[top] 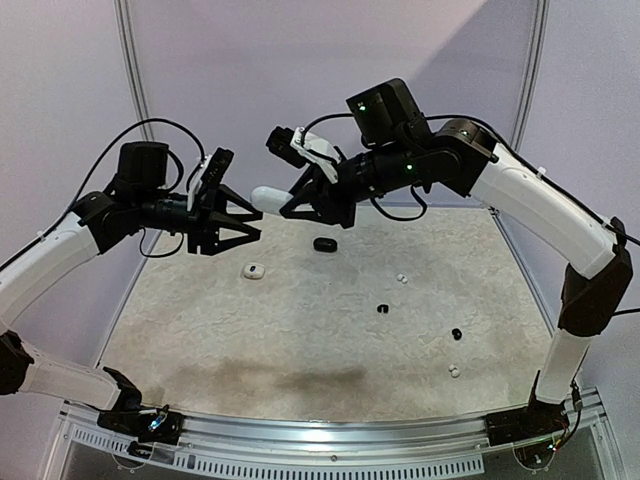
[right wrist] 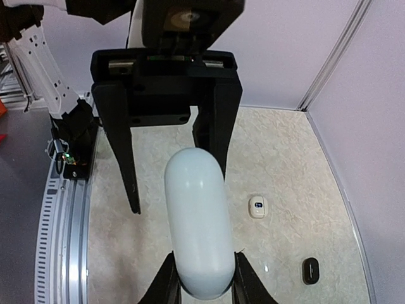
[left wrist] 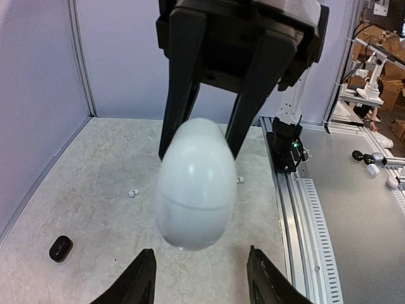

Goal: Insert the wireless bluetooth earbuds into the charging case

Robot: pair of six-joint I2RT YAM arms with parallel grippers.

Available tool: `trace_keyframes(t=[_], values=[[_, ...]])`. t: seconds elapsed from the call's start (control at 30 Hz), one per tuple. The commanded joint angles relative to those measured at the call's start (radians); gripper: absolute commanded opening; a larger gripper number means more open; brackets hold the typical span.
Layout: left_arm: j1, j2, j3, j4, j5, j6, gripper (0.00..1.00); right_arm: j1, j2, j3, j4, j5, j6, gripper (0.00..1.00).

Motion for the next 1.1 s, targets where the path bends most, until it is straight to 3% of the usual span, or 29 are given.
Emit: trace_keyframes(t=[0.0, 0.3, 0.6, 0.73, 1.07], values=[[-0.025, -0.002, -0.036, 0.113, 0.0, -0.053, 0.47, 0.02, 0.044, 0.06, -0.132, 0.085, -0.073, 0.0], [-0.047, -0.002, -0.061, 0.171, 0.002, -0.058, 0.37, 0.029, 0.047, 0.064, -0.147, 0.102, -0.082, 0.0], [-0.064, -0.001, -0.072, 0.182, 0.005, -0.069, 0.15, 0.031, 0.051, 0.062, -0.122, 0.094, -0.076, 0.0], [-0.07, 0.001, -0.077, 0.192, 0.015, -0.084, 0.31, 0.03, 0.048, 0.06, -0.1, 0.078, -0.073, 0.0], [-0.073, 0.001, -0.098, 0.231, 0.022, -0.109, 0.31, 0.03, 0.039, 0.054, -0.086, 0.077, -0.062, 0.0]])
